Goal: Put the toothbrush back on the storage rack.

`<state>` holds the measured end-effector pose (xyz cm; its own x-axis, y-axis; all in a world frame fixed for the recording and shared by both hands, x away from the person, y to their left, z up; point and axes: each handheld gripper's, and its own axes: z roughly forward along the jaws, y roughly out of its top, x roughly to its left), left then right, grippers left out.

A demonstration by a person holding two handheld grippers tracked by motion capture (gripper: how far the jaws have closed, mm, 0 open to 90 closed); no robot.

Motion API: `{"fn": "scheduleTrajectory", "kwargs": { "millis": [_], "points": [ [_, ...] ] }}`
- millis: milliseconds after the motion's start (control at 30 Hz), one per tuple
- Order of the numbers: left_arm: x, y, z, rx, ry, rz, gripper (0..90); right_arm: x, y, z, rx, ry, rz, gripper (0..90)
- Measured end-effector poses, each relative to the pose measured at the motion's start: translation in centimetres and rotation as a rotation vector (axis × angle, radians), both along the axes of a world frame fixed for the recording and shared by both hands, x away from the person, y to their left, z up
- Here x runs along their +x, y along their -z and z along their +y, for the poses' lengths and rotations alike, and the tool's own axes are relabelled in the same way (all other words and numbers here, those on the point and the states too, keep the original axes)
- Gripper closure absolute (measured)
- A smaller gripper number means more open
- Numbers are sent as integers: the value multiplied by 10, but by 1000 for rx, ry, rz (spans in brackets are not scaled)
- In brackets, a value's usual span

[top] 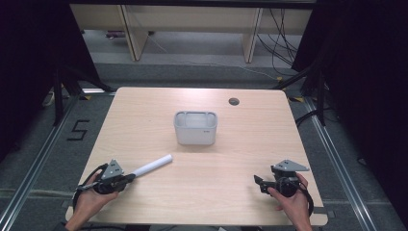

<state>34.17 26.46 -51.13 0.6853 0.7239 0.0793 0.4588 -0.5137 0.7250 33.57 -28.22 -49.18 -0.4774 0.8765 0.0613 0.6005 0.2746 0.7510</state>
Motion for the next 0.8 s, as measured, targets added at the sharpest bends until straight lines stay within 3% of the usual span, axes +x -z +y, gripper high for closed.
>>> {"fn": "scheduleTrajectory", "kwargs": {
  "millis": [33,67,133,233,300,367,400,500,533,567,667,733,800],
  "points": [
    [3,-1,2,17,3,-4,897,0,0,0,2,-2,4,218],
    [5,0,2,8,-3,-18,897,0,0,1,8,1,16,218],
    [6,1,1,-15,-27,-6,897,0,0,0,1,0,1,219],
    [12,0,5,33,3,-11,896,0,0,1,9,3,17,219],
    [12,2,4,-4,-31,5,896,0,0,1,10,2,18,219],
    [17,1,7,25,-24,2,895,0,0,1,10,3,19,219],
    [17,1,7,6,-36,6,894,0,0,1,11,2,20,219],
    [23,0,10,20,-47,9,894,1,1,-1,1,-13,8,219],
    [24,1,9,3,-67,7,894,1,1,-1,1,-13,8,219],
    [27,1,11,21,-50,10,893,1,1,-1,1,-12,9,219],
    [31,0,11,18,-64,28,891,2,1,-1,2,-12,9,219],
    [36,1,11,14,-69,11,882,2,2,-1,6,-8,7,219],
    [39,1,11,29,-74,21,880,2,2,-1,2,-11,9,220]
  ]
}}
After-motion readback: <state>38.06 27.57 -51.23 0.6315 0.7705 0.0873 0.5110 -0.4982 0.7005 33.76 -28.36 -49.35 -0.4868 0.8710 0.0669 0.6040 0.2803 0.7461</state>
